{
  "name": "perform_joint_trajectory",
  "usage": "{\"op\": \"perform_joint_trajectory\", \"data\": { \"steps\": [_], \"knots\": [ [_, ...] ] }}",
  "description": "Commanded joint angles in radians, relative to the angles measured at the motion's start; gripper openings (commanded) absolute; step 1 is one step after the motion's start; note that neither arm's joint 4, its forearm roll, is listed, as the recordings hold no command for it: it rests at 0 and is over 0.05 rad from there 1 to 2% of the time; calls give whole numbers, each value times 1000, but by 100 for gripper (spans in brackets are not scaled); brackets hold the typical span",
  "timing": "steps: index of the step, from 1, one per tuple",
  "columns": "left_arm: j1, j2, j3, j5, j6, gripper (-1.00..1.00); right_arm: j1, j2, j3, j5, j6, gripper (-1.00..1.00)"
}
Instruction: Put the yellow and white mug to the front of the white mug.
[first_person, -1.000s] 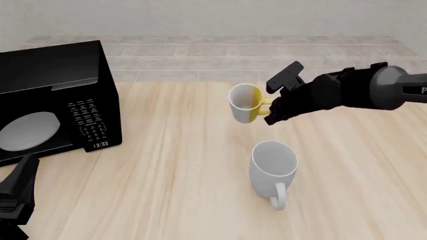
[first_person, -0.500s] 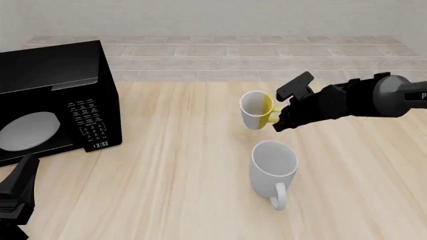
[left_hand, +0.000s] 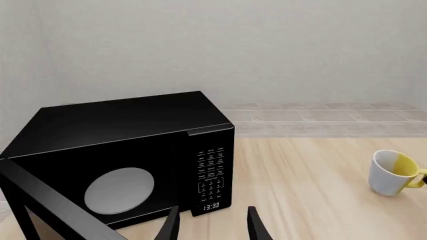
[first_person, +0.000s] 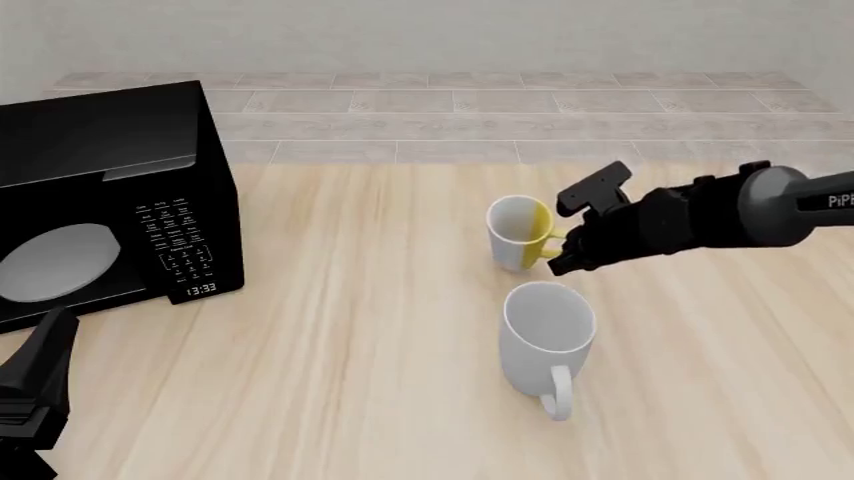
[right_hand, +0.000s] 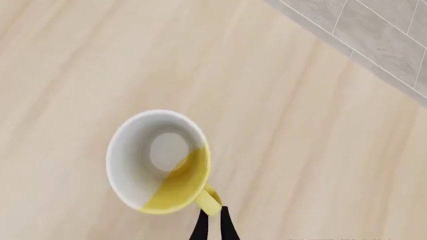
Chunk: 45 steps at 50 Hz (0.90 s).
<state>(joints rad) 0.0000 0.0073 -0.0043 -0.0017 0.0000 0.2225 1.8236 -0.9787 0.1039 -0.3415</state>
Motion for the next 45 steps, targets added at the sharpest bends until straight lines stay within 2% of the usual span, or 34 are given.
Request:
{"op": "perform_joint_trajectory", "data": {
  "steps": [1,14,15,20,34,45],
  "knots": [
    [0,0,0,0,0,100,3,22,9,-12,13,-100],
    [0,0,0,0,0,100,-1,24,13,-10,13,-100],
    [0,0,0,0,0,100,-2,24,13,-10,14,100],
    [0,0,0,0,0,100,-1,15,8,1,10,100],
    [0,0,0,0,0,100,-27,-54,13,30,-43,100],
    [0,0,0,0,0,100,-30,-127,40,51,-53,100]
  ]
}}
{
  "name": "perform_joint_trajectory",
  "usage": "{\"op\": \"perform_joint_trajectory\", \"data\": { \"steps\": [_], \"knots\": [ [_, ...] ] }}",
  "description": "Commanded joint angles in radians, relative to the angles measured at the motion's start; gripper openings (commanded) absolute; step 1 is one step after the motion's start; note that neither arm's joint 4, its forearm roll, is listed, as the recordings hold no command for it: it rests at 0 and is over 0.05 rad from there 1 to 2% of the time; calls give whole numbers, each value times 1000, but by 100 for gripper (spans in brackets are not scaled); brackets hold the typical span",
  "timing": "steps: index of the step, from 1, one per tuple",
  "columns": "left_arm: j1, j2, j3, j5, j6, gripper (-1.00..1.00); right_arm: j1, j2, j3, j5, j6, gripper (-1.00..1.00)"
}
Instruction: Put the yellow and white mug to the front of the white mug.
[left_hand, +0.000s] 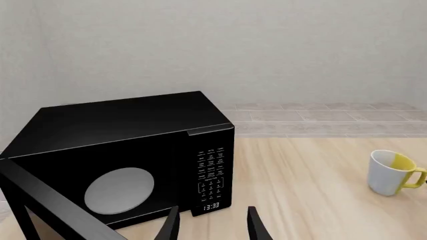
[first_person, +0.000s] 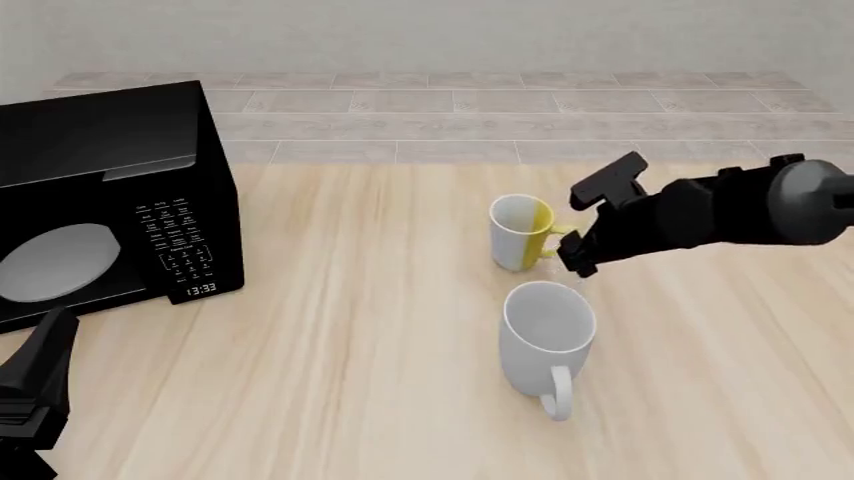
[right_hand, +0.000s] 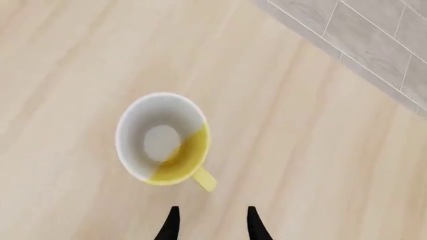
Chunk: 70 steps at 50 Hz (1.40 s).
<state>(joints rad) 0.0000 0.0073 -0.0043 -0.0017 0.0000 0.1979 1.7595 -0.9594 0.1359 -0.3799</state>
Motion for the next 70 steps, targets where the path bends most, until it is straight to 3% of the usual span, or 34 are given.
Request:
{"op": "perform_joint_trajectory", "data": {
  "steps": [1,23,37,58,70],
  "knots": [
    [0,0,0,0,0,100,-6,-72,26,21,-16,100],
    [0,0,0,0,0,100,-2,-351,134,51,-35,100],
    [0,0,0,0,0,100,-39,-509,210,36,-14,100],
    [0,0,0,0,0,100,-10,-766,301,38,13,100],
    [0,0,0,0,0,100,-2,-809,330,14,-1,100]
  ]
}}
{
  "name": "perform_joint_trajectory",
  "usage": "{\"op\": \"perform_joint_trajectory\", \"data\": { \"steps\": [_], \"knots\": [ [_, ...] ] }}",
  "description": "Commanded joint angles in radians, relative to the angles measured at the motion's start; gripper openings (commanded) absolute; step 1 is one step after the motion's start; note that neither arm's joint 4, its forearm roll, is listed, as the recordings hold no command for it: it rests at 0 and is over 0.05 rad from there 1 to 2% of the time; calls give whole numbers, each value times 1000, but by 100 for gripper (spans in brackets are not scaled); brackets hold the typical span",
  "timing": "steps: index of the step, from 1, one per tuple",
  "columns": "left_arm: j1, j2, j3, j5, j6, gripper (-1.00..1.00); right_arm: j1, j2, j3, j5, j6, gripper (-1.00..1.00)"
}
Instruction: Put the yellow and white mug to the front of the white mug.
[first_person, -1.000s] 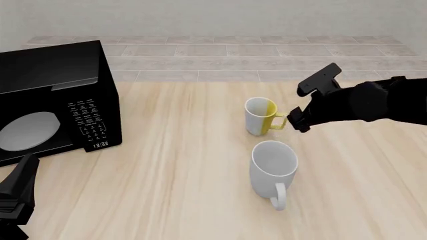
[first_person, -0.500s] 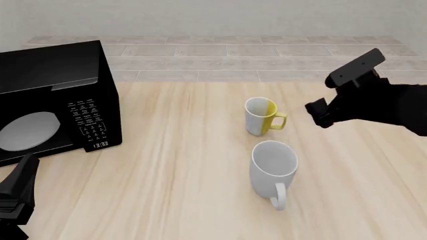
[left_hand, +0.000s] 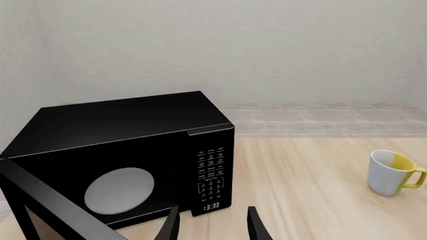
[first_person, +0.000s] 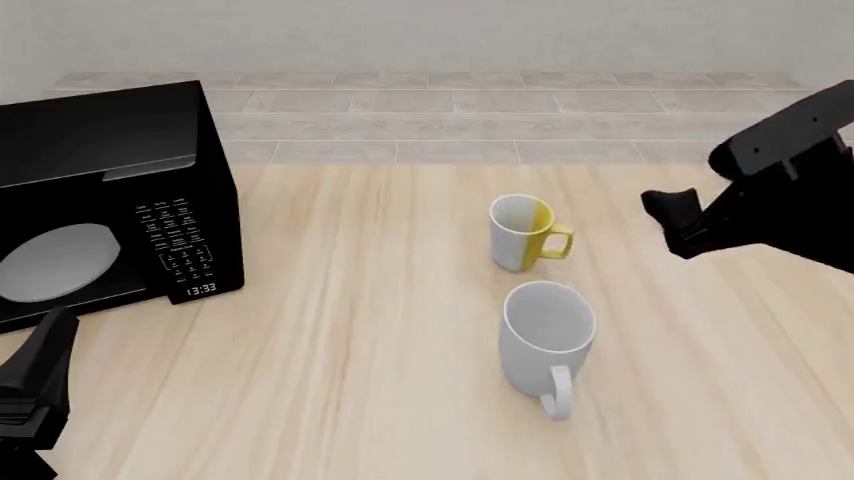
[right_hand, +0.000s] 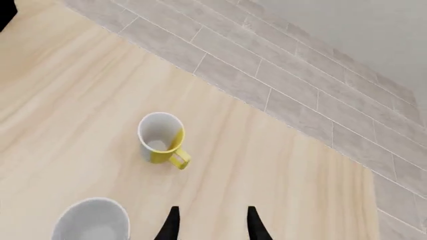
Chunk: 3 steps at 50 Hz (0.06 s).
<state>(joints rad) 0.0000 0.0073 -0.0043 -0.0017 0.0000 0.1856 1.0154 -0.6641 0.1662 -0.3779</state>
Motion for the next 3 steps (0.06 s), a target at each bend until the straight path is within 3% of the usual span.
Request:
{"op": "perform_joint_trajectory", "data": {
  "steps": [1,3],
  "knots": [
    [0,0,0,0,0,100,15,-70,38,-18,2,100],
    [0,0,0,0,0,100,16,-69,47,-25,3,100]
  ]
}}
